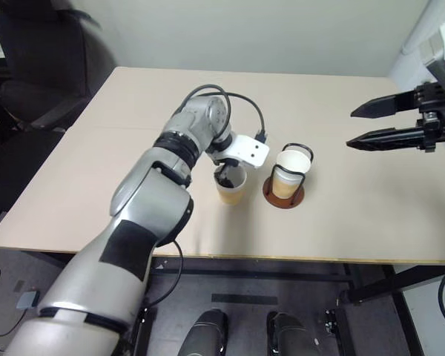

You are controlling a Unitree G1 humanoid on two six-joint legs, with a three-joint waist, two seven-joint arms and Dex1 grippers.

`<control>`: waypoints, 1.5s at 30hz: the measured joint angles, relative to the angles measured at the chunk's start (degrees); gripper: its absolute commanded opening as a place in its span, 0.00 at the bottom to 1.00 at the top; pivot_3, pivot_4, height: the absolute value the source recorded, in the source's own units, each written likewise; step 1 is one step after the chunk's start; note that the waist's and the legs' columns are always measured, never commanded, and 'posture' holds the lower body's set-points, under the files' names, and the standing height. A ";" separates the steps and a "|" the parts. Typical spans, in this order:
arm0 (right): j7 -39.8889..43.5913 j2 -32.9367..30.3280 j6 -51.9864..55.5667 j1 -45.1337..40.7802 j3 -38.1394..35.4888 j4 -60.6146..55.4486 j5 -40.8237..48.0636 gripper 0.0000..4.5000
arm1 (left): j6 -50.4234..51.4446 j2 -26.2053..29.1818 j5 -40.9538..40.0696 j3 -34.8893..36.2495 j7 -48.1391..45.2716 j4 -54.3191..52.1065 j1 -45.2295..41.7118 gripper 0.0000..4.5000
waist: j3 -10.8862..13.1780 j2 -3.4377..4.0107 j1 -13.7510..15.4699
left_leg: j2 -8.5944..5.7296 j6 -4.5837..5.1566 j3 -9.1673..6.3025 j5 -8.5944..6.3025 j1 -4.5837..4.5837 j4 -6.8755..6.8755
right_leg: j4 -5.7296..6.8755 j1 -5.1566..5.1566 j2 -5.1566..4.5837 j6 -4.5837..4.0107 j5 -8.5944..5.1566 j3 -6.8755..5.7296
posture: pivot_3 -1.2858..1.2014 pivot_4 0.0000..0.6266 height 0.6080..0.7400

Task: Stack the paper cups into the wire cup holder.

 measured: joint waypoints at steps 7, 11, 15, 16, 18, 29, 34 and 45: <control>1.38 -1.18 -2.64 -0.53 1.00 3.51 -1.48 0.74 | 0.40 1.59 1.50 -0.53 -0.26 0.36 -3.08 0.37 | 0.00 0.00 0.00 | 0.01 0.02 -0.01 -0.01 -0.01 -0.01 | -0.01 0.00 0.00 -0.04 -0.02 0.01 | 0.52 0.24 1.00; 1.49 -1.18 -3.30 -0.54 1.44 3.78 -1.97 0.74 | 0.68 1.53 1.49 -0.35 -0.09 0.37 -3.94 0.05 | 0.00 0.00 -0.04 | -0.01 0.05 0.02 -0.03 -0.01 -0.02 | -0.02 0.00 0.02 -0.07 -0.04 -0.01 | 0.52 0.24 1.00; 1.53 -1.18 -3.33 -0.53 1.44 3.74 -2.06 0.74 | 0.69 1.54 1.44 -0.30 -0.28 0.36 -3.93 0.01 | 0.00 0.00 -0.01 | 0.02 0.05 -0.01 -0.03 -0.01 -0.01 | -0.01 0.00 -0.02 -0.04 -0.03 0.01 | 0.52 0.24 1.00; 1.53 -1.18 -3.32 -0.52 1.44 3.71 -2.06 0.74 | 0.70 1.54 1.42 -0.27 -0.53 0.36 -3.93 0.01 | 0.00 0.00 -0.01 | 0.00 0.04 0.00 -0.03 0.00 -0.02 | -0.01 0.00 0.01 -0.05 -0.03 -0.01 | 0.52 0.24 1.00; 1.54 -1.19 -3.29 -0.48 1.44 3.66 -2.05 0.74 | 0.71 1.54 1.30 -0.20 -1.20 0.36 -3.95 0.01 | 0.00 0.00 -0.03 | 0.00 0.05 -0.01 -0.03 0.01 -0.01 | 0.00 0.01 0.00 -0.05 -0.03 0.01 | 0.52 0.24 1.00; 1.45 -1.68 -3.25 0.39 1.43 2.89 -2.00 0.74 | 0.31 1.31 0.92 0.02 -1.20 0.35 -3.92 0.04 | 0.00 0.00 -0.01 | -0.01 0.05 0.00 -0.03 0.01 -0.01 | -0.01 0.03 0.00 -0.14 -0.09 -0.01 | 0.52 0.24 1.00; 1.44 -1.85 -3.25 0.52 1.43 2.78 -1.93 0.74 | 0.20 0.91 1.01 -0.03 0.30 0.36 -3.64 0.36 | 0.00 0.00 -0.01 | -0.02 0.05 0.03 -0.03 0.00 -0.01 | -0.02 0.02 0.02 -0.12 -0.07 -0.03 | 0.52 0.24 1.00; 1.31 -2.06 -3.21 1.55 1.42 1.91 -1.54 0.74 | -1.54 0.79 1.86 -0.69 1.56 0.36 -2.74 0.99 | 0.00 0.00 -0.01 | 0.00 0.05 0.01 -0.03 0.01 0.00 | -0.01 0.02 0.01 -0.03 -0.02 0.02 | 0.52 0.24 1.00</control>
